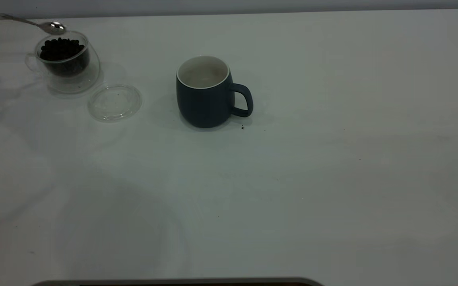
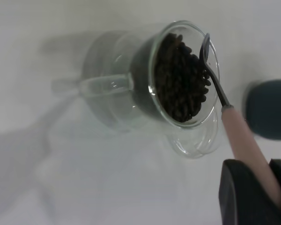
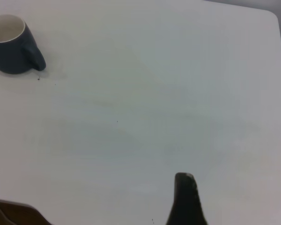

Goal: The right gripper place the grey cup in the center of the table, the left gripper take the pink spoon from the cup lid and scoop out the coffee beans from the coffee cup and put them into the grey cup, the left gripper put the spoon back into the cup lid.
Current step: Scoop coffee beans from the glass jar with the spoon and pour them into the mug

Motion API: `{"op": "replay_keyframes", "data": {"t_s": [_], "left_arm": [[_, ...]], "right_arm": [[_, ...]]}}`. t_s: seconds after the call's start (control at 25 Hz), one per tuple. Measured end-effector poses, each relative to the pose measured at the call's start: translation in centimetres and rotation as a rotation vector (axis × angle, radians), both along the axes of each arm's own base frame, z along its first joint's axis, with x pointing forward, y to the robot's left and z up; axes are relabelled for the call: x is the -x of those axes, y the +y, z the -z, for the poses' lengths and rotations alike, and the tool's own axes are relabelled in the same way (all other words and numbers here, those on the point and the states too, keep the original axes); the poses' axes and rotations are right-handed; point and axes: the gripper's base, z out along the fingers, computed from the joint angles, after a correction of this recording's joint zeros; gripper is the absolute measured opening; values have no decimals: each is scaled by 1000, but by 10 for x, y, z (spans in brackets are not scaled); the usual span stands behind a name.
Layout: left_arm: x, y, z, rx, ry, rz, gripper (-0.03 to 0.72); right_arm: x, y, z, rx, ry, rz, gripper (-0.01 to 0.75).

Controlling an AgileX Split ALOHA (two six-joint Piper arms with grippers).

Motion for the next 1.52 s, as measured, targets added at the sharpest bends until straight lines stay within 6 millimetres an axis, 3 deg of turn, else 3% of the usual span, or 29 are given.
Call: {"op": "replay_keyframes", "data": {"t_s": [0.16,0.4,0.68,1.12,1.52], "left_arm": [[-3,-15,6,-50,6,84,136],[-4,-16,19,-48,-5,120,136],[-4,-16,19,-50,-10,126,136],[-5,-16,42,0,40,87,136],[-1,-1,42,55,102,-36,136]], "right_arm": [[0,0,0,0,0,0,588],[0,0,0,-2,0,-1,588],[0,0,0,-2,0,-1,588],[0,0,0,-2,0,-1,588],[0,0,0,-2,0,-1,588]]}}
